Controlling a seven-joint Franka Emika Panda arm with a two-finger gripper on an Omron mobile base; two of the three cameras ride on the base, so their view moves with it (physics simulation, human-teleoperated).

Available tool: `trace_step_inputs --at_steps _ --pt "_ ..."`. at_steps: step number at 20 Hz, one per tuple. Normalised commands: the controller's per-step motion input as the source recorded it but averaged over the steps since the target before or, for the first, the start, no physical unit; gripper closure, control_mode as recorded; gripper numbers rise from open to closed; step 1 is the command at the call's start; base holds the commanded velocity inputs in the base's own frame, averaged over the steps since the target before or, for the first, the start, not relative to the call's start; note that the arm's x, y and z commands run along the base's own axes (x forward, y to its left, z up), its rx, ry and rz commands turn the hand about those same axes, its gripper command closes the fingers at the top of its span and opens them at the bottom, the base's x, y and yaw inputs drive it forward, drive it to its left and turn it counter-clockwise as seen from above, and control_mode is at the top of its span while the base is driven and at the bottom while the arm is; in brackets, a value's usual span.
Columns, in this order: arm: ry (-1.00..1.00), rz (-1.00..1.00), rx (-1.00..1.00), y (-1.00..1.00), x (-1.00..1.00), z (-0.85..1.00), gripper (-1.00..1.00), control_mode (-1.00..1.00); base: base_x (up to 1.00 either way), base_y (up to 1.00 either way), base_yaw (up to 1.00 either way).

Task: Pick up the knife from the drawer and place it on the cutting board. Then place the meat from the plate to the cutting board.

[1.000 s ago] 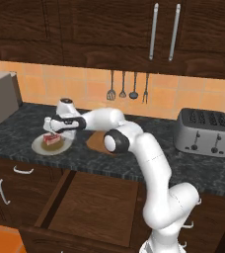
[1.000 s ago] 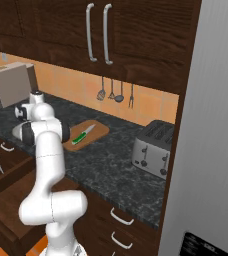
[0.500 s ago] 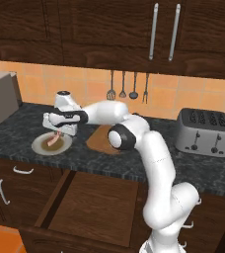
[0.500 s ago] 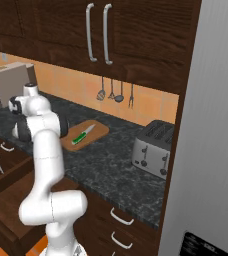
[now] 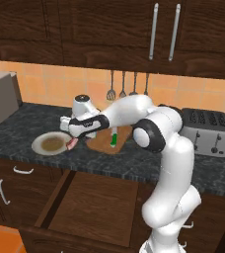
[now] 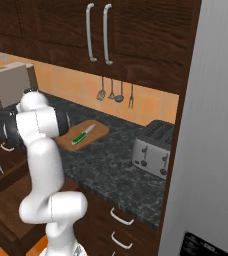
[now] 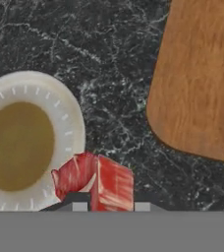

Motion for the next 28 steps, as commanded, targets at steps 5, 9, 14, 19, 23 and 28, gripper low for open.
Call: trace_step_inputs --at_steps 5,9,14,19,23,28 --pt "-0.12 -0.01 0.00 -1.00 0.05 0.45 1.00 -1.00 0.00 0.00 0.00" --pt "0.00 -0.02 0.00 -0.96 0.49 0.15 1.00 -1.00 0.00 0.00 0.00" --pt "0.00 0.00 0.00 -0.86 0.49 0.03 1.00 -1.00 0.00 0.00 0.00" --pt "0.00 0.00 0.00 -0.50 0.23 -0.17 1.00 -1.00 0.00 0.00 0.00" --pt "0.00 0.02 0.00 -0.03 0.08 -0.14 1.00 -1.00 0.00 0.00 0.00" --pt "0.00 0.08 0.14 0.14 0.25 0.04 1.00 -1.00 0.00 0.00 0.00"
